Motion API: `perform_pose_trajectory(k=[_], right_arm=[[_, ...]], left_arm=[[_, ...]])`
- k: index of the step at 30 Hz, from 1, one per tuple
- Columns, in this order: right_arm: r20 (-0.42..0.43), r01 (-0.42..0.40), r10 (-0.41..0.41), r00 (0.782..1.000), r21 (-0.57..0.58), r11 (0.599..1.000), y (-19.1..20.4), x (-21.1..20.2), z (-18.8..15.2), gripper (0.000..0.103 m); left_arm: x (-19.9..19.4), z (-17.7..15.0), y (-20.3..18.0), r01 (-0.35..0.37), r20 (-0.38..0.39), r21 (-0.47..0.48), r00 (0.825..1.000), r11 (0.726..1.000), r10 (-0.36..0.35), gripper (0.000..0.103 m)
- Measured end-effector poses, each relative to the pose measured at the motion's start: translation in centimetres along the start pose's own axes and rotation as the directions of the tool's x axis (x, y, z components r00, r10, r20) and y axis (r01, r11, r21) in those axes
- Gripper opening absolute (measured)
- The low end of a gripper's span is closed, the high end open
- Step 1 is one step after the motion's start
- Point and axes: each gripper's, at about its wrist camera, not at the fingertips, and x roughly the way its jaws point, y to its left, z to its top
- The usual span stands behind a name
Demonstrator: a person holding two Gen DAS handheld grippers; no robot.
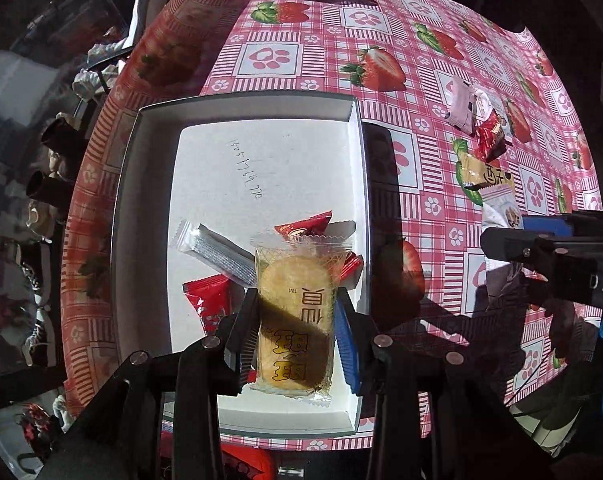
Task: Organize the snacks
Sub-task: 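Carry the cake packet to the tray with the left tool while the right tool carries the cranberry packet, then open the left tool over the tray while the right tool releases the cranberry packet into it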
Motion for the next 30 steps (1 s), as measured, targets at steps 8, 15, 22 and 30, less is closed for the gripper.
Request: perform_pose_trajectory(k=[8,15,22,30], right_arm=[[-0.019,-0.022,0.020,1.000,-0.119,0.993,6.9,1.8,3.4,0.043],[-0.045,-0.035,0.028,0.999,-0.168,0.985,11.2,3.7,5.9,0.043],[-0.086,-0.053,0.040,0.996,-0.158,0.986,12.8,5.4,7.1,0.043],[-0.122,-0.059,0.042,0.992,-0.141,0.988,12.8,6.3,7.4,0.074]], left_arm=[[1.1,-0.4,4.0,-0.020,-0.018,-0.057,1.000,0.998,0.019,0.039],[2.2,-0.6,5.8,-0.025,-0.043,-0.082,0.999,0.996,0.022,0.039],[3.0,-0.8,6.4,-0.034,-0.056,-0.084,0.998,0.996,0.030,0.040],[3.0,-0.8,6.1,-0.062,-0.050,-0.068,0.997,0.996,0.058,0.074]])
